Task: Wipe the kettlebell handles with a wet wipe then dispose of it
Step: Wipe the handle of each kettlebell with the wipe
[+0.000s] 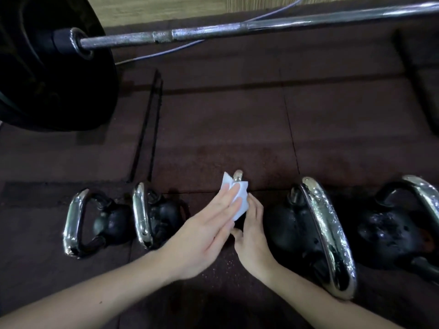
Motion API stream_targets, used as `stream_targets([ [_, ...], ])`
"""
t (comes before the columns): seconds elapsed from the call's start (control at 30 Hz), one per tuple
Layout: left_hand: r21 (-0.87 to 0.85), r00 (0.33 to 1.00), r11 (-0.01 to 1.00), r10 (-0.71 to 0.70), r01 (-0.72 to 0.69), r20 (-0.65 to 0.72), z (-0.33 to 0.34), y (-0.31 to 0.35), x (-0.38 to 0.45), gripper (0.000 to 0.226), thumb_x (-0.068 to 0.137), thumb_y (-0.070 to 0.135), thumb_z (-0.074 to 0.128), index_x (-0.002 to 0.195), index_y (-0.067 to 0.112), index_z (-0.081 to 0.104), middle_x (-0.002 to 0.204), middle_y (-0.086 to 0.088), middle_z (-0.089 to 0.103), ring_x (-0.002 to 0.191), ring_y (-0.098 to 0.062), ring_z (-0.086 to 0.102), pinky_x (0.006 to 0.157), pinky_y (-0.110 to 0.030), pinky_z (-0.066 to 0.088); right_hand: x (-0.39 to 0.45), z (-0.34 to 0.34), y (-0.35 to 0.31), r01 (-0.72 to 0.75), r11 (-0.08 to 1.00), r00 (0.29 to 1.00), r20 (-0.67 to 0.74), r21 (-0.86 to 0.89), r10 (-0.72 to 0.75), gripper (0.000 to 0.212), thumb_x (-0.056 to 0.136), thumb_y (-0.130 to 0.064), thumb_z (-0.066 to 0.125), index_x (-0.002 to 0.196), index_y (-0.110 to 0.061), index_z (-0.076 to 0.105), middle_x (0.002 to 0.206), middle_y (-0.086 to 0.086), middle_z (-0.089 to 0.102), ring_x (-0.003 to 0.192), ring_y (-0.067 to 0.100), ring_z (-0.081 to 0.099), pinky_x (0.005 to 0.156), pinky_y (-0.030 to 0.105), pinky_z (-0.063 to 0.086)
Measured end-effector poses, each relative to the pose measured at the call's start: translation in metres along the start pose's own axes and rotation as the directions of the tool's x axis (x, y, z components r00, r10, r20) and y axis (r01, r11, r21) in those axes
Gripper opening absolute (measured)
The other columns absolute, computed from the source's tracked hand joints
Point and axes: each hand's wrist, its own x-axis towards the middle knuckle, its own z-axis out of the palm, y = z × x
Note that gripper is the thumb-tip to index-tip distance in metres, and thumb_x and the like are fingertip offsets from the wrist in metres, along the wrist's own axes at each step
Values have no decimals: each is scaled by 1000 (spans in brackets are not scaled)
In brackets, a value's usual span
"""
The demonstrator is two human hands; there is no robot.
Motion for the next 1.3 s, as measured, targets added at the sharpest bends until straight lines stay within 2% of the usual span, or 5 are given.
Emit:
stream_targets([
  [0.23, -103, 974, 968, -227, 228, 17, -18, -10, 87, 42, 117, 28, 36, 147, 15, 62, 171, 8, 34, 159, 2, 14, 129, -14, 14, 2, 2, 4, 20, 999, 1000, 1, -32, -20, 97, 85, 15, 69, 162, -10, 15, 161, 2, 10, 135, -25, 20, 104, -9, 15],
  [0.6, 246, 961, 938, 199, -243, 190, -12, -26, 2, 48, 112, 18, 44, 158, 3, 46, 175, -7, 28, 165, -27, 13, 131, -44, 26, 3, 3, 7, -22, 999, 1000, 21, 25, 22, 96, 90, 6, 71, 163, -10, 11, 164, -3, 7, 143, -22, 16, 112, -4, 13],
  [0.83, 92, 996, 995, -32, 24, 87, -24, -16, 76, 44, 116, 28, 34, 157, 20, 49, 163, 30, 25, 155, 18, 3, 130, -19, 16, 2, -1, 1, -26, 999, 999, 38, -26, 27, 96, 89, 4, 70, 163, -14, 12, 163, -1, 6, 151, 6, 23, 118, 2, 14],
  [1.07, 332, 947, 900, 205, -282, 248, -19, -22, 7, 54, 113, 27, 39, 163, 9, 38, 179, 0, 13, 166, -20, 4, 132, -25, 13, 0, -2, -1, -2, 1000, 1000, 25, -19, 2, 95, 91, 2, 71, 164, -10, 11, 165, -6, 5, 152, 0, 19, 122, 8, 16],
  [1.3, 319, 907, 861, 312, -396, 282, -30, -29, -12, 52, 112, 15, 34, 164, 13, 35, 176, 0, 26, 161, -24, 28, 126, -36, 33, -49, -24, -8, -19, 999, 967, 253, -50, 31, 104, 100, -23, 65, 164, -28, -17, 165, -25, -31, 136, -34, -17, 117, 3, 2],
])
